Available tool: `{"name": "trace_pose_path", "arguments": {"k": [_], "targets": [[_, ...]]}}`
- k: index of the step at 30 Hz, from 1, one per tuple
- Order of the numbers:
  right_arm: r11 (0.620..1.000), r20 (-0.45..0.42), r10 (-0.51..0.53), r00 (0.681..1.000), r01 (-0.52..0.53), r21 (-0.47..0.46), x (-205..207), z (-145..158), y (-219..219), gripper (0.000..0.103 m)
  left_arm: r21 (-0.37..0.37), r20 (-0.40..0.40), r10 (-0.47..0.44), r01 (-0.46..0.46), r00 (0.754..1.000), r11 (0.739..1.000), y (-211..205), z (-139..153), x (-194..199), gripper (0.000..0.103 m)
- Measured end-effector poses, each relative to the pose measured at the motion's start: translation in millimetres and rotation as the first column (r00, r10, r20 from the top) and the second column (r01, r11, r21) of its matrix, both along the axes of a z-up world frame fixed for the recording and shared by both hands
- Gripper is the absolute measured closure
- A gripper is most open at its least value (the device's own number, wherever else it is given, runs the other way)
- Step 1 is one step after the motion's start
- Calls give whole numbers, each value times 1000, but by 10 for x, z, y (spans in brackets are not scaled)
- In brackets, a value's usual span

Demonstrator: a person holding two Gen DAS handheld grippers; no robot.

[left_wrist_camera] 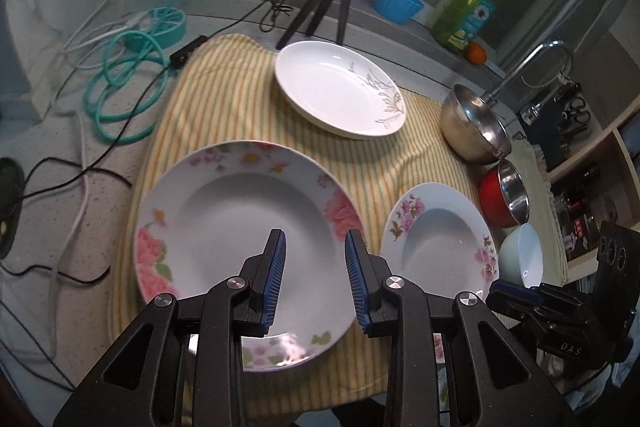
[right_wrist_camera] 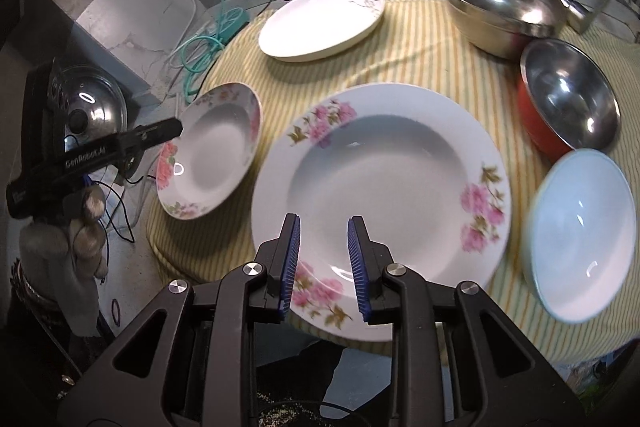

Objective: Organize plates and bowls
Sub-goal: 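Move the right gripper over the pink-flower deep plates, then grasp the rim of the pink-rose deep plate with the right gripper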

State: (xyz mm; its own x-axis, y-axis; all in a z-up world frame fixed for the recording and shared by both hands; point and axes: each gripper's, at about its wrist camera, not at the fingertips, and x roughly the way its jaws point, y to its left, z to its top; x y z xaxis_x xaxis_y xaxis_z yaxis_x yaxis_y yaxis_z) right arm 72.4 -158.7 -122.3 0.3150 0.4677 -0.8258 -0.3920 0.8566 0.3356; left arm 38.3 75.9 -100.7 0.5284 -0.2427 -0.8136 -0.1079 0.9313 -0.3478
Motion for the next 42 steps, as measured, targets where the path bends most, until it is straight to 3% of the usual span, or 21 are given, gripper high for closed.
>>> {"name": "trace_pose_path", "arguments": {"k": [9, 16, 34, 42], "targets": [[997, -18, 79, 997, -78, 23, 273, -71, 455, 78, -16, -13, 177, -177, 984, 984, 546, -106, -328, 74], [994, -36, 108, 993, -108, 4, 491, -201, 781, 78, -35, -48, 240, -242, 969, 970, 801, -277, -415, 74], [981, -60, 190, 980, -192, -39, 761, -387, 1270, 78, -98, -85, 253, -261, 964, 960, 910, -479, -377, 76], [981, -98, 186, 978, -191, -41, 843, -482, 1284, 90, -111, -98, 242, -252, 965, 961, 921, -531, -308, 77]]}}
